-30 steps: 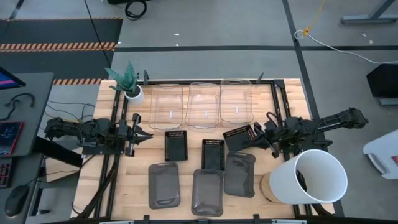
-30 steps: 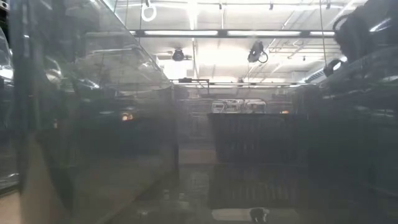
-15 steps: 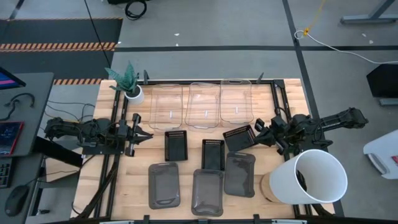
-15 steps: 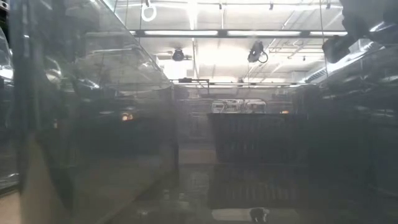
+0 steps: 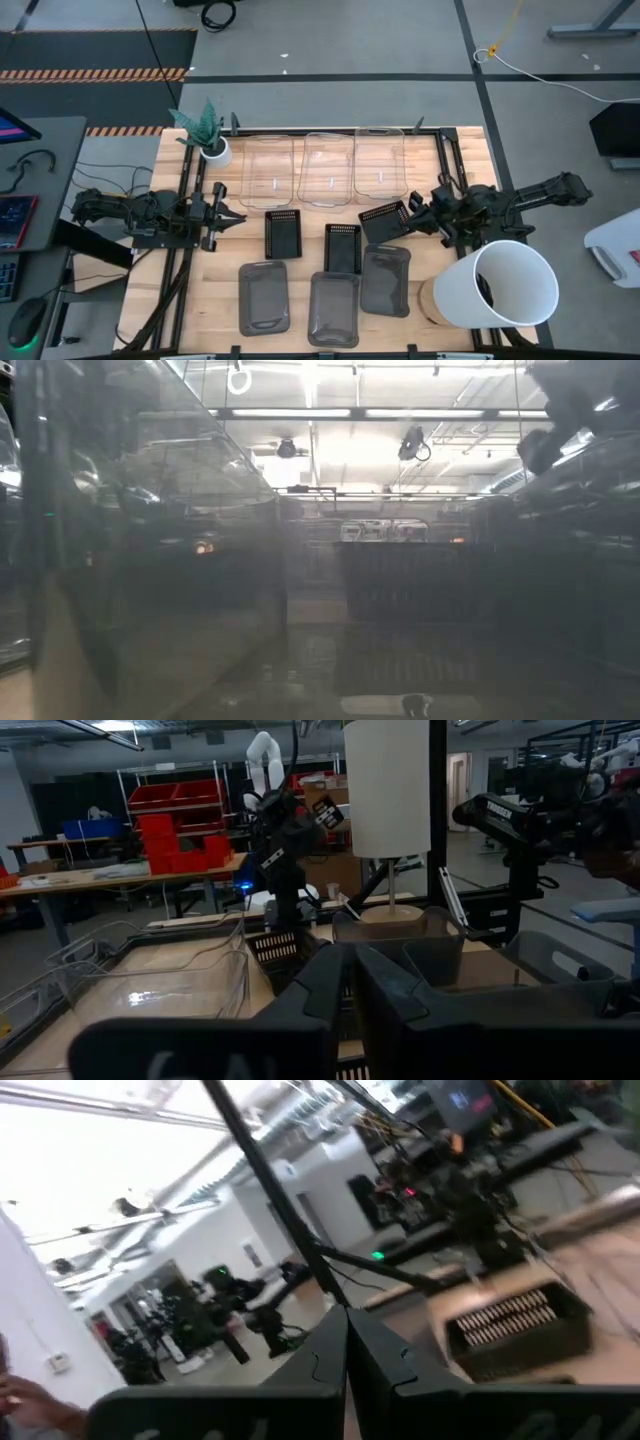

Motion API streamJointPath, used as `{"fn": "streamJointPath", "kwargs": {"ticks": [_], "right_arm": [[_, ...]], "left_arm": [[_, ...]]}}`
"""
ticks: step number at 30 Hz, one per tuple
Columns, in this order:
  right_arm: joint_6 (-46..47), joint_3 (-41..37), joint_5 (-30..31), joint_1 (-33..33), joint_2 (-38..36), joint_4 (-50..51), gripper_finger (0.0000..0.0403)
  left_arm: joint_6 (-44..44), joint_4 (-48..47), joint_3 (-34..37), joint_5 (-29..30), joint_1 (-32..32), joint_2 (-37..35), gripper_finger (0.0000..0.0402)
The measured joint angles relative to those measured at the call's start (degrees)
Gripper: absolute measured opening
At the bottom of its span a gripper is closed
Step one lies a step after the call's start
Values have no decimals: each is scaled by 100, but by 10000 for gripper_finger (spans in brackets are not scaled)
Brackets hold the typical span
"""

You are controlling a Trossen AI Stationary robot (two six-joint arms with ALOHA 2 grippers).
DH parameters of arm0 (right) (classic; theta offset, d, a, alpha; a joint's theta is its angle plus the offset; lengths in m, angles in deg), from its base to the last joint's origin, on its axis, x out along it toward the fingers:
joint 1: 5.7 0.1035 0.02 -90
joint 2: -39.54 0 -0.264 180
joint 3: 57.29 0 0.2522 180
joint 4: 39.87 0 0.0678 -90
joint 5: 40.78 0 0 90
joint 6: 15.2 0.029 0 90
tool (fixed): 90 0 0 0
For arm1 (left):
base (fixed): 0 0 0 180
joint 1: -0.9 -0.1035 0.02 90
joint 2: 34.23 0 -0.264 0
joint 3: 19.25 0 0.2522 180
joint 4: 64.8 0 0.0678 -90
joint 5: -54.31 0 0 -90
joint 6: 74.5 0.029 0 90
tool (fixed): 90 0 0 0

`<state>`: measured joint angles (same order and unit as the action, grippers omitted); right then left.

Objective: Stack baskets by color
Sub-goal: Stack the right transparent bin on top of the middle transparent bin

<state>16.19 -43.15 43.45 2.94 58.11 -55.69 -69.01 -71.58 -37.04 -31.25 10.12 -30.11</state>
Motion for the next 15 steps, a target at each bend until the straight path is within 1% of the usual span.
{"fn": "streamJointPath", "kwargs": {"ticks": [3,6,11,15], "right_arm": [[-17,-2,293,-12,166,90,13],[-65,63,240,-94,362,196,13],[-15,434,279,-263,638,396,13],[-208,693,296,-389,732,394,13]], "left_arm": [[-1,0,2,-1,0,-2,36],[-1,0,0,-1,0,0,33],[-1,0,2,-1,0,0,28],[-1,0,2,1,0,0,32]]}}
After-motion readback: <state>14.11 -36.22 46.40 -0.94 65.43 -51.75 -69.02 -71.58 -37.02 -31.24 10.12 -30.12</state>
